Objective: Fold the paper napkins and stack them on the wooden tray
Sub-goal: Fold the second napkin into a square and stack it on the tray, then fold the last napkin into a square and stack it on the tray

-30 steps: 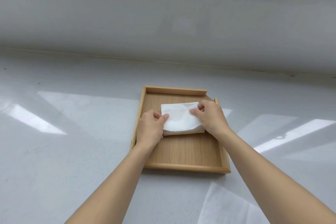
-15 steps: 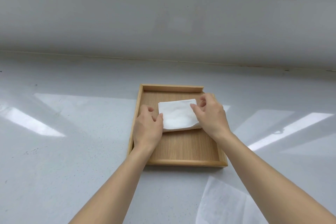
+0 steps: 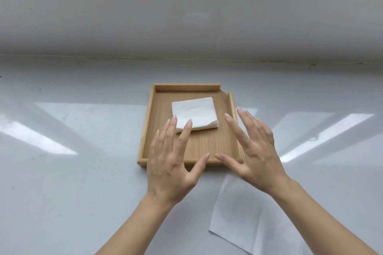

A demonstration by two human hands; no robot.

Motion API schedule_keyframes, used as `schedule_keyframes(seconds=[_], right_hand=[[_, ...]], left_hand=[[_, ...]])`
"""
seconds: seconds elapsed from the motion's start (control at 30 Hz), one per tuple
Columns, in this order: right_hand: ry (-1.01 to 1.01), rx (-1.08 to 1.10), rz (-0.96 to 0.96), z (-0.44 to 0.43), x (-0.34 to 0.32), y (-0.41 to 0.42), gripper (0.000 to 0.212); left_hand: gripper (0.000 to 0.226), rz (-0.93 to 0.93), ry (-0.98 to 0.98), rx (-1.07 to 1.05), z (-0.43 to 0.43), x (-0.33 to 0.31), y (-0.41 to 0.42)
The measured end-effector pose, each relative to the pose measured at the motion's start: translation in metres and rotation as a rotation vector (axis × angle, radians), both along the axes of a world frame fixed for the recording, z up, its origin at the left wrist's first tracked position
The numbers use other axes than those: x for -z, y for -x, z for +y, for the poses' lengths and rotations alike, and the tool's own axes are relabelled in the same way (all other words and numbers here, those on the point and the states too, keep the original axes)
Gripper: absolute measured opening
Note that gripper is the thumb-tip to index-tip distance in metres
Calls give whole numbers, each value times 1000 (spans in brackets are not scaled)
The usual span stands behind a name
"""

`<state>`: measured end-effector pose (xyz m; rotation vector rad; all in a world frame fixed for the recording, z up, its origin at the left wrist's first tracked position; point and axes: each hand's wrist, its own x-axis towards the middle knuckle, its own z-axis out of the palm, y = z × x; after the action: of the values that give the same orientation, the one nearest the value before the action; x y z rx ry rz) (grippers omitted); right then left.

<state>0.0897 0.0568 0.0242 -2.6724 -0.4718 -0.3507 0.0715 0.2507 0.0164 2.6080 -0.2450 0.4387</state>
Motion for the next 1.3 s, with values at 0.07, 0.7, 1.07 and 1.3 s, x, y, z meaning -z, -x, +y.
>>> schedule_keyframes(seconds=[0.07,0.7,1.07,1.3], right_hand=[[17,-6,6,-8,3,18,74],[5,-188,-64,-92,38,114,52],[101,-335,-16,-133,47,136,19],[91,-391,88,-148,38,152,24]], left_hand=[[71,-2,-11,26,-4,4,12],[39,-126,-96,-7,-73,37,101],[25,87,-253,46,-127,36,113],[41,206,-206,370,-159,35,87]])
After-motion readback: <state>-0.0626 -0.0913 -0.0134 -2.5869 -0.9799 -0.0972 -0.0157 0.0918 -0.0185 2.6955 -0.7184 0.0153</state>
